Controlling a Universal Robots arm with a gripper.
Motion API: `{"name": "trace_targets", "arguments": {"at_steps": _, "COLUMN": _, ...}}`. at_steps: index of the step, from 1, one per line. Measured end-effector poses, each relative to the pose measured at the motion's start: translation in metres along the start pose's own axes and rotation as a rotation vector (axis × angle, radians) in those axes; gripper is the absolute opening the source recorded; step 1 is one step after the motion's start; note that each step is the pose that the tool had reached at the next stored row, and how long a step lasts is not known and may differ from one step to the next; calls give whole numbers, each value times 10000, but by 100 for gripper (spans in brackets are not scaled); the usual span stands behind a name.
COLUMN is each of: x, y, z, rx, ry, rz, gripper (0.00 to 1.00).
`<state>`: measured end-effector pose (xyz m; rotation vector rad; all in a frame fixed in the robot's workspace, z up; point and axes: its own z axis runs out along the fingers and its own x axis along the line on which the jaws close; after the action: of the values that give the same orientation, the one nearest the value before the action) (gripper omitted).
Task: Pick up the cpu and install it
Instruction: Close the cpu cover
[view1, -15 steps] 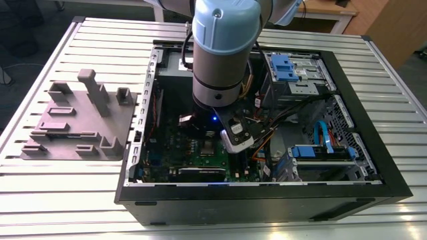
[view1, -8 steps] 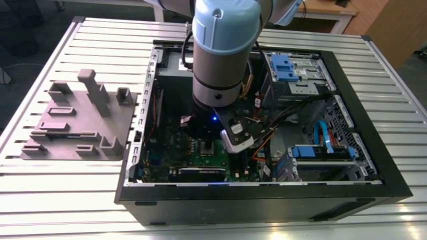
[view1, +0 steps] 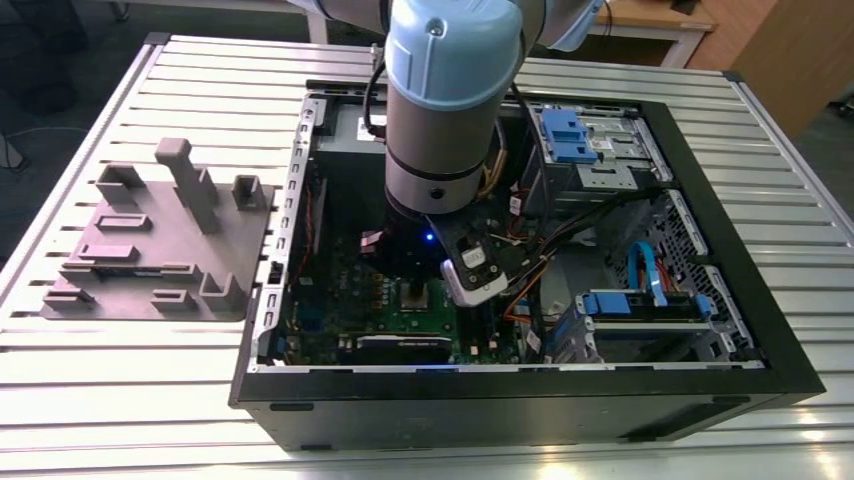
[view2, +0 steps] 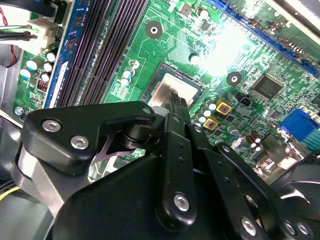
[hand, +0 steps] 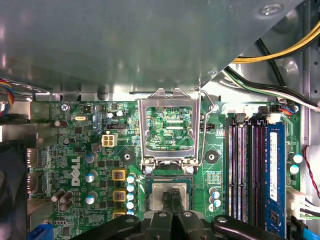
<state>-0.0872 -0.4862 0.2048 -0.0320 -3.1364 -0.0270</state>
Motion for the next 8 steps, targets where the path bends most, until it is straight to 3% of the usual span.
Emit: {"name": "trace_targets", "arguments": {"at_steps": 8, "x": 0, "y": 0, "z": -19, "rx": -1, "ry": 2, "rz": 0, "gripper": 10}}
